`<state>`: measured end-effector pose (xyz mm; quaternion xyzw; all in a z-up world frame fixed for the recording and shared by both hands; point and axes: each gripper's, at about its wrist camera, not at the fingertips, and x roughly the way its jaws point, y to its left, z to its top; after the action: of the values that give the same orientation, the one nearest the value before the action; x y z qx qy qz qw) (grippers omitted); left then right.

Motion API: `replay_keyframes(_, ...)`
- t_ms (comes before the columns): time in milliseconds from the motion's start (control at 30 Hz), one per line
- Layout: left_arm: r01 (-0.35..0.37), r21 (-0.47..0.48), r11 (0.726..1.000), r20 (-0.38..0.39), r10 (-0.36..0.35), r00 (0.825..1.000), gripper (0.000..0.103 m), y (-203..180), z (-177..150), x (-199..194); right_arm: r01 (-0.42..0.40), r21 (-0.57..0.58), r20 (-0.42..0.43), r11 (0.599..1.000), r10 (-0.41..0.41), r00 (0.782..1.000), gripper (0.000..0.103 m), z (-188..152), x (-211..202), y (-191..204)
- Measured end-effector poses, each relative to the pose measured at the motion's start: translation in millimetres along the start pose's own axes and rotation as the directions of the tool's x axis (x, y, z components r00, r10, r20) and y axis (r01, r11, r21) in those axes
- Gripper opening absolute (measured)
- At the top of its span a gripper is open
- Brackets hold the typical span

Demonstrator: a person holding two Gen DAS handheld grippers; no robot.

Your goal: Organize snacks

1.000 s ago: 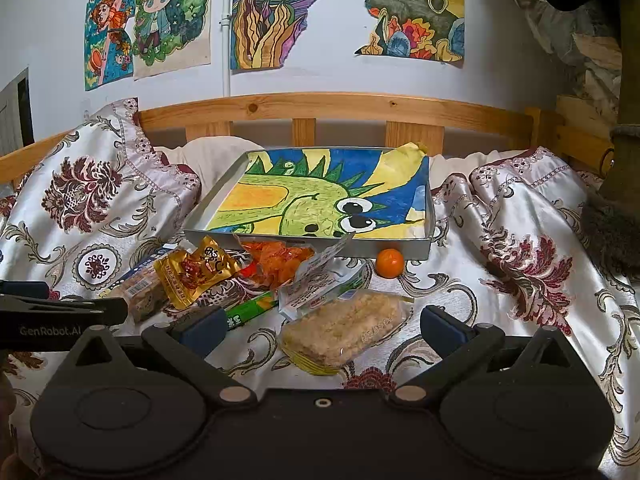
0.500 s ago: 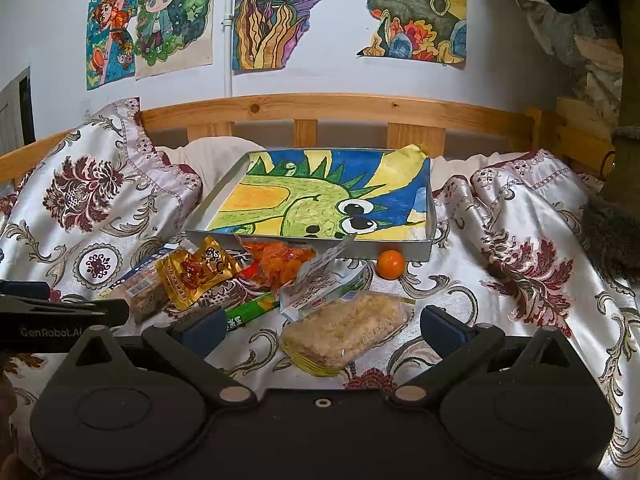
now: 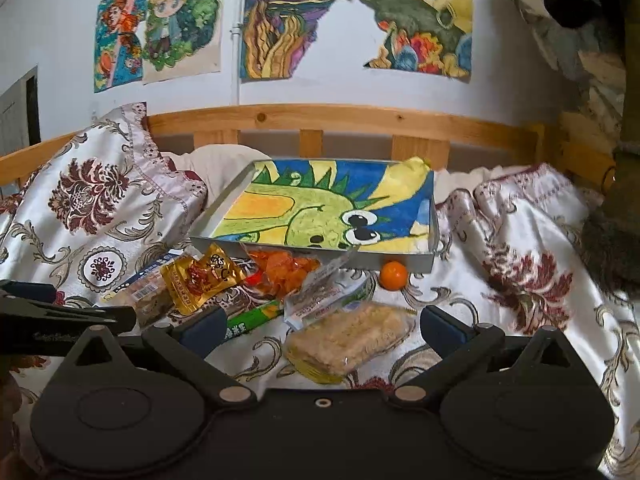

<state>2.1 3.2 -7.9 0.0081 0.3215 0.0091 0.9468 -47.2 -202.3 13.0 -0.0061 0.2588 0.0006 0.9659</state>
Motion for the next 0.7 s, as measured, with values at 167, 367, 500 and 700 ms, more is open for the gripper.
replay_keyframes(167, -0.003, 0.003, 1.0, -0.02, 0.003, 1.0, 0.102, -0.4, -0.1, 4.9, -0.013, 0.008, -0.006, 1.0, 0.013, 1.0, 0.102, -0.1, 3.6, -2.0)
replay_keyframes(367, 0.003, 0.034, 0.999, -0.025, -0.002, 1.0, 0.102, -7.1, 0.3, 7.9, -0.015, 0.036, -0.011, 0.999, 0.015, 1.0, 0.102, -0.6, 6.4, -7.7)
replay_keyframes(500, 0.005, 0.043, 0.999, -0.026, -0.004, 1.0, 0.102, -9.5, 3.5, 11.0, -0.011, 0.047, -0.016, 0.999, 0.012, 1.0, 0.102, -0.5, 9.6, -11.0)
replay_keyframes(700, 0.06, 0.095, 0.994, -0.025, -0.058, 0.998, 0.102, -14.9, 15.8, 17.3, -0.019, 0.047, -0.018, 0.999, 0.02, 1.0, 0.102, 0.1, 28.4, -24.6)
